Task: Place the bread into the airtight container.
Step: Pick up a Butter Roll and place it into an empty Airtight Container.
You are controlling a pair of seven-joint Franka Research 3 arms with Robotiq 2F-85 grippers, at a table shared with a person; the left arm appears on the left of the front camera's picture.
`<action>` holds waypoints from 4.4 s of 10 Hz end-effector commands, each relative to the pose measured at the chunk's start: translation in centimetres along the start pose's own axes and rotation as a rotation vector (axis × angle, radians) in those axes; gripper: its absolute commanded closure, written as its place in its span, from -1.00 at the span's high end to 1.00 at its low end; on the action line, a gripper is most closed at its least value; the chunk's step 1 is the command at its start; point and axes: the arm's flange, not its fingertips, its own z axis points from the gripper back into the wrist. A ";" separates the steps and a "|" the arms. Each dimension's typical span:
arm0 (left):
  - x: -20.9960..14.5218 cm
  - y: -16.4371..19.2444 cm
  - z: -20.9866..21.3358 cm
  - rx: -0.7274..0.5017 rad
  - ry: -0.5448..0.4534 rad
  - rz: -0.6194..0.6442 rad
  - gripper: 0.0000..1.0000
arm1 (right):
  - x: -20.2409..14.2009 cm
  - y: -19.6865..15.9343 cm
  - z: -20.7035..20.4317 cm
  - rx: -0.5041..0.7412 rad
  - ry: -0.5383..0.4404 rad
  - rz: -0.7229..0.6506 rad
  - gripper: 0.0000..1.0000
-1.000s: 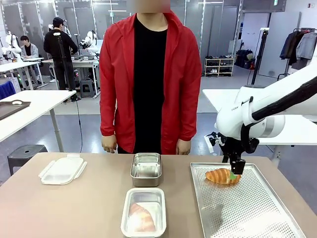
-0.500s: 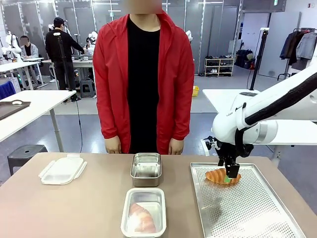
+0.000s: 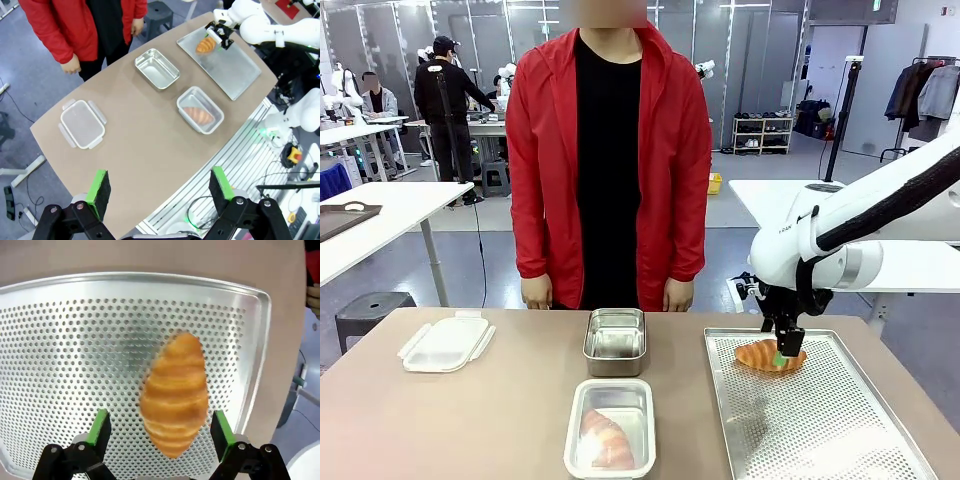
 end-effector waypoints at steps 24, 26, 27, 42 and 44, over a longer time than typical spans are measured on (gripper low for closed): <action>0.0 -0.2 0.2 -0.005 0.003 -0.010 1.00 | 12.5 -1.1 8.3 0.021 0.051 -0.171 -0.54; 0.0 -0.2 0.2 -0.005 0.003 -0.010 1.00 | 19.3 -0.6 7.0 -0.019 0.046 -0.155 -0.54; 0.0 -0.2 0.2 -0.005 0.003 -0.010 1.00 | 21.9 -0.4 6.3 -0.035 0.052 -0.143 -0.54; 0.0 -0.2 0.2 -0.005 0.003 -0.010 1.00 | 30.6 1.9 2.5 -0.047 -0.080 -0.712 -0.54; 0.0 -0.2 0.2 -0.005 0.003 -0.010 1.00 | 30.4 1.4 1.7 0.004 -0.034 -0.929 -0.54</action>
